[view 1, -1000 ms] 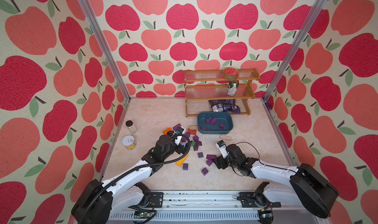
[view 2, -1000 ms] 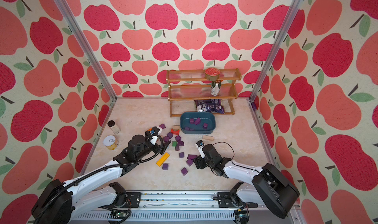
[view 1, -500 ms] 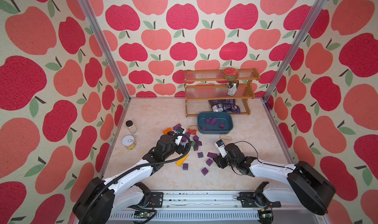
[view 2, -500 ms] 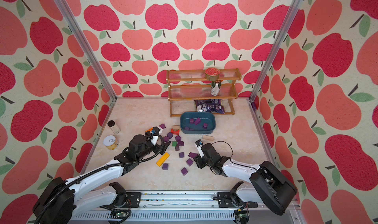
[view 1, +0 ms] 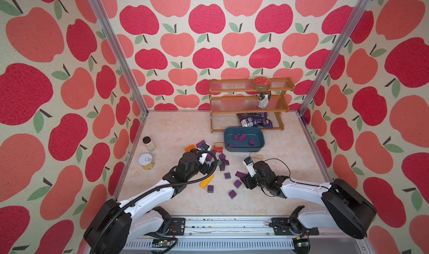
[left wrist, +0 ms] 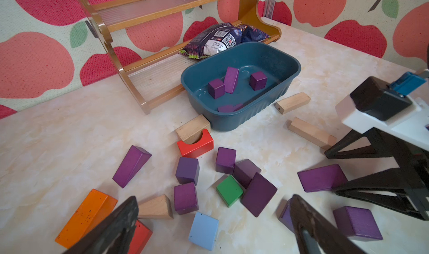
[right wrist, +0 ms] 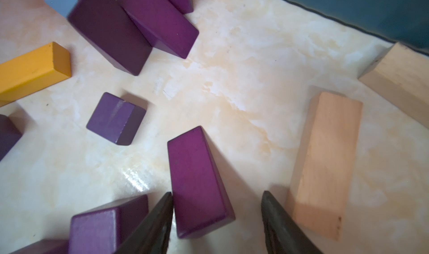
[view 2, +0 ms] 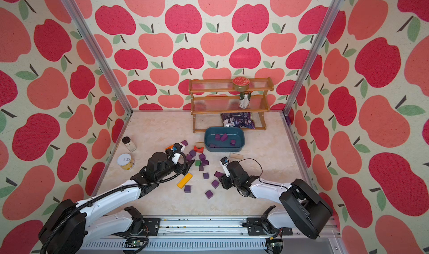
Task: Pick purple bricks into the storage bin
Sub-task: Pick up the building block from the center of the board.
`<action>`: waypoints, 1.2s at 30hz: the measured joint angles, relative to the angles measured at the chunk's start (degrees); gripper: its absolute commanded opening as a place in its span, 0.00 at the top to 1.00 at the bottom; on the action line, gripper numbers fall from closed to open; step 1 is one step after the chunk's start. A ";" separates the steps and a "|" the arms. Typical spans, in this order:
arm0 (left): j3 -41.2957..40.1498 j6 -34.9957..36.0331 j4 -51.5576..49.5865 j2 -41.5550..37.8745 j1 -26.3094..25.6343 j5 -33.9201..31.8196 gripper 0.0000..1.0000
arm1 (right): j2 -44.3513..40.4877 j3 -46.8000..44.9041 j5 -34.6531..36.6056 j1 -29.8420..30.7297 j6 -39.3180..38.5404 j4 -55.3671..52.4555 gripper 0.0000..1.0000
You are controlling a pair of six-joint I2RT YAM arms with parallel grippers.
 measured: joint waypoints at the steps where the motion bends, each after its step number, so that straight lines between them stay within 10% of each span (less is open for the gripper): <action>1: 0.00 0.00 -0.02 0.24 0.00 0.00 0.01 | 0.22 0.09 -0.04 0.00 -0.15 0.17 0.48; 12: 0.00 -0.17 0.00 0.35 0.00 -0.02 0.01 | 0.42 0.11 -0.04 0.00 -0.04 0.98 0.76; 36: 0.15 -1.53 0.00 1.97 0.00 0.00 0.01 | -4.48 7.26 3.63 0.00 -0.24 -6.16 0.74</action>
